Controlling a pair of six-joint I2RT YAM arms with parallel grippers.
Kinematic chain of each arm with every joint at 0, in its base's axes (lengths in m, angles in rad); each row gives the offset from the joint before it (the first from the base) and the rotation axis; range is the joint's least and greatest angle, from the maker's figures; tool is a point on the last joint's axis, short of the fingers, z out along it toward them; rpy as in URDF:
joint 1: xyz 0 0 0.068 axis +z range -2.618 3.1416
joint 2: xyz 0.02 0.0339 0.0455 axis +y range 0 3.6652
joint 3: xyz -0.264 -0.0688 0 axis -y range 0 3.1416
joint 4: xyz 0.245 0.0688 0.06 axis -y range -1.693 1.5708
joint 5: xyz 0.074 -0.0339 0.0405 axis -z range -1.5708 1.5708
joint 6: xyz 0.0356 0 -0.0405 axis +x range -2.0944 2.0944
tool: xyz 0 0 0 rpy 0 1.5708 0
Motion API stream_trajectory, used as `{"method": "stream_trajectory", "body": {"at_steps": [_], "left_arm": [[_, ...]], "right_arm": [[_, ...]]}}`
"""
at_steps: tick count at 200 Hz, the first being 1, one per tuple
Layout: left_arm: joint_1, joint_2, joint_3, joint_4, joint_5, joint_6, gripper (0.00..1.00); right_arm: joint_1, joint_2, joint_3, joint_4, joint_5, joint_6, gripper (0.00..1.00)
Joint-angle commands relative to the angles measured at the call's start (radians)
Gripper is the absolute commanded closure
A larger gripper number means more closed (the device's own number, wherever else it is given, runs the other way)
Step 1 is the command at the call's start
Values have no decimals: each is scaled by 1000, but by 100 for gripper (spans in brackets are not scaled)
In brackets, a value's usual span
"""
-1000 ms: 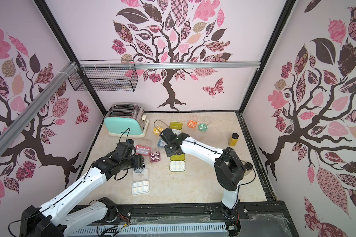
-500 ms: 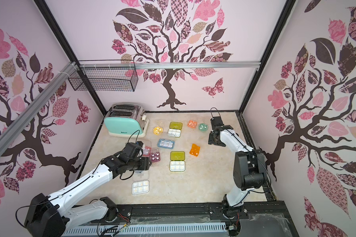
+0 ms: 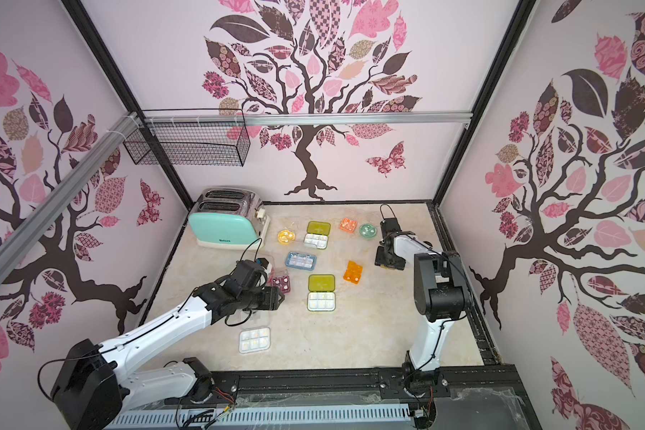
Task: Close pillboxes
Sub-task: Place the pillbox at the center of the board, then pick up the pillbox at the center of the board.
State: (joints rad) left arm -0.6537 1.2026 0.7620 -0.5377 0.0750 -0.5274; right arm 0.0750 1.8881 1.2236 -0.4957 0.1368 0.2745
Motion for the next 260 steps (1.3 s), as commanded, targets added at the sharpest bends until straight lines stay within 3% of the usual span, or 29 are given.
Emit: {"method": "stream_trajectory", "body": {"at_steps": [1,68,127,144,161,175,192,236,260], "left_arm": [[-3,28,10,25,30,0,37],[-3,56,17,32,29,0,37],[-3,51,11,25,8,0,38],[-3,56,9,43,24,-10,37],[-2,59,6,121,121,-50,37],[-3,64,7,200,177,-83,38],[-3,90,35,204,166,-78,38],[-3,111,50,170,155,-68,38],[-3,86,21,178,152,-85,38]], "right_arm": [[-4,19,11,30,0,-19,36],[-4,-3,11,-6,-20,-33,20],[-4,-210,-18,-84,-53,-2,16],[-3,-292,-90,-52,-241,15,21],[25,-373,-189,4,-451,54,30],[89,-411,-230,-11,-441,58,34],[136,-439,-285,-1,-450,84,39],[147,-426,-385,159,-472,142,63],[147,-407,-401,233,-455,184,65]]}}
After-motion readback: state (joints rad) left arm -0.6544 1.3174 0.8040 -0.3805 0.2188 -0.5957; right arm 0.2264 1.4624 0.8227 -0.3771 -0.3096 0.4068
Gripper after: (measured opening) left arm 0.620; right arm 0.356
